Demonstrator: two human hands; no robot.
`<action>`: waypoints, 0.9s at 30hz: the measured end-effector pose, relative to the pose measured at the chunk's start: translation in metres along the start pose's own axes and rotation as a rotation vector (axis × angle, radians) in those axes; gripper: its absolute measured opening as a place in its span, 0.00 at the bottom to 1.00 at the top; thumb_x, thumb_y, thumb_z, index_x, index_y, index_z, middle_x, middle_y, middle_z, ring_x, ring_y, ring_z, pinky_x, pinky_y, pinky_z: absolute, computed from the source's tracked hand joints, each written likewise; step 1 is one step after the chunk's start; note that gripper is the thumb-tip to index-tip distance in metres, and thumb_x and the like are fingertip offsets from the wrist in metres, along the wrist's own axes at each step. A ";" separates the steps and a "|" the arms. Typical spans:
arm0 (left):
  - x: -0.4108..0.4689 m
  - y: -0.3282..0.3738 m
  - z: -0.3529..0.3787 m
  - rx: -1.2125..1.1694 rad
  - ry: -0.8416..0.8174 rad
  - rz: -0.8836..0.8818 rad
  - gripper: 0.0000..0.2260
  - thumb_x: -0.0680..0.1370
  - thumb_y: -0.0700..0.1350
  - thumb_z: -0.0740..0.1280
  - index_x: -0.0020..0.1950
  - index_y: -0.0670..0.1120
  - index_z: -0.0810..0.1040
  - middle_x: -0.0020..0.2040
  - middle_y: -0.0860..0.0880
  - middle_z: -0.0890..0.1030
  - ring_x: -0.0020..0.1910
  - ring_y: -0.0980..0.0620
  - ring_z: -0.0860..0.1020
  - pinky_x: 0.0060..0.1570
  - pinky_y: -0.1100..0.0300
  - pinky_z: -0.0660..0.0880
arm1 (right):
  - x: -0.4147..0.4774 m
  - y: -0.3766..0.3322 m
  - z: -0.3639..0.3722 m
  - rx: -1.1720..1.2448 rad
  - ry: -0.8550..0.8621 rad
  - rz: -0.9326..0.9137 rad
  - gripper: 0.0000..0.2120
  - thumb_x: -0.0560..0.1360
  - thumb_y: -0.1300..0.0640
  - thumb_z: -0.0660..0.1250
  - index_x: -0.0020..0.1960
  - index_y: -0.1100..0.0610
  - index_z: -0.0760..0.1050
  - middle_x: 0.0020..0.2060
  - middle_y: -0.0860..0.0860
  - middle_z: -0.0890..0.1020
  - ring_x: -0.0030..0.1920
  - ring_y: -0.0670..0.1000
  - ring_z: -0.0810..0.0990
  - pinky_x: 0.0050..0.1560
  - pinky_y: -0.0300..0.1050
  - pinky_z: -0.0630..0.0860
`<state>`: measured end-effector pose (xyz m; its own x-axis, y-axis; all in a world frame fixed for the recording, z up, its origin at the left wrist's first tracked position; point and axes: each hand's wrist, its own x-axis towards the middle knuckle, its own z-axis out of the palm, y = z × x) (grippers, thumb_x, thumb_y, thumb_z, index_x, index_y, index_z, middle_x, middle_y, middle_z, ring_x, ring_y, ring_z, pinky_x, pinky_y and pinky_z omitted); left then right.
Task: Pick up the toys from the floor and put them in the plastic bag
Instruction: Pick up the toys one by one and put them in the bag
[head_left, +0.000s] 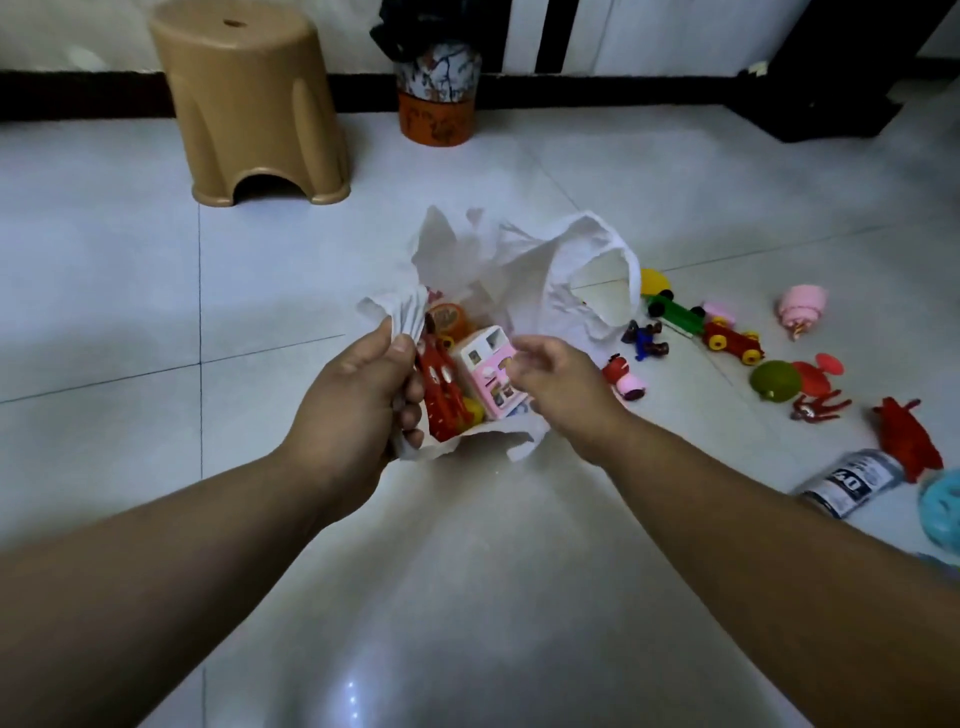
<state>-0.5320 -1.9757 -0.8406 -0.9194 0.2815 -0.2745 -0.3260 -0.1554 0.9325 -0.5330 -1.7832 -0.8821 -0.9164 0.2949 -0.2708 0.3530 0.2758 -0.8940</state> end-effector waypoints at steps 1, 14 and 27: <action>-0.001 0.001 0.001 0.001 -0.005 -0.002 0.08 0.83 0.48 0.56 0.52 0.50 0.75 0.30 0.51 0.70 0.28 0.53 0.64 0.31 0.59 0.67 | -0.017 0.013 -0.008 -0.125 -0.041 -0.041 0.18 0.76 0.56 0.66 0.65 0.51 0.73 0.55 0.48 0.80 0.53 0.47 0.79 0.51 0.40 0.74; -0.006 -0.004 0.014 -0.029 -0.029 0.001 0.08 0.82 0.50 0.56 0.47 0.53 0.73 0.29 0.54 0.70 0.25 0.56 0.66 0.33 0.61 0.65 | -0.222 0.224 -0.066 -1.187 -1.045 0.003 0.39 0.72 0.44 0.69 0.76 0.42 0.52 0.77 0.54 0.49 0.77 0.58 0.49 0.73 0.55 0.53; -0.006 -0.002 0.015 -0.002 -0.044 0.011 0.08 0.82 0.51 0.56 0.52 0.52 0.73 0.30 0.53 0.69 0.28 0.55 0.65 0.34 0.60 0.65 | -0.135 0.113 -0.018 -0.309 0.076 -0.034 0.23 0.72 0.63 0.66 0.64 0.49 0.70 0.55 0.45 0.74 0.52 0.46 0.74 0.49 0.30 0.70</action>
<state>-0.5222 -1.9625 -0.8375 -0.9126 0.3210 -0.2532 -0.3159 -0.1605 0.9351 -0.3661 -1.7757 -0.9398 -0.9160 0.3450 -0.2045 0.3735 0.5479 -0.7485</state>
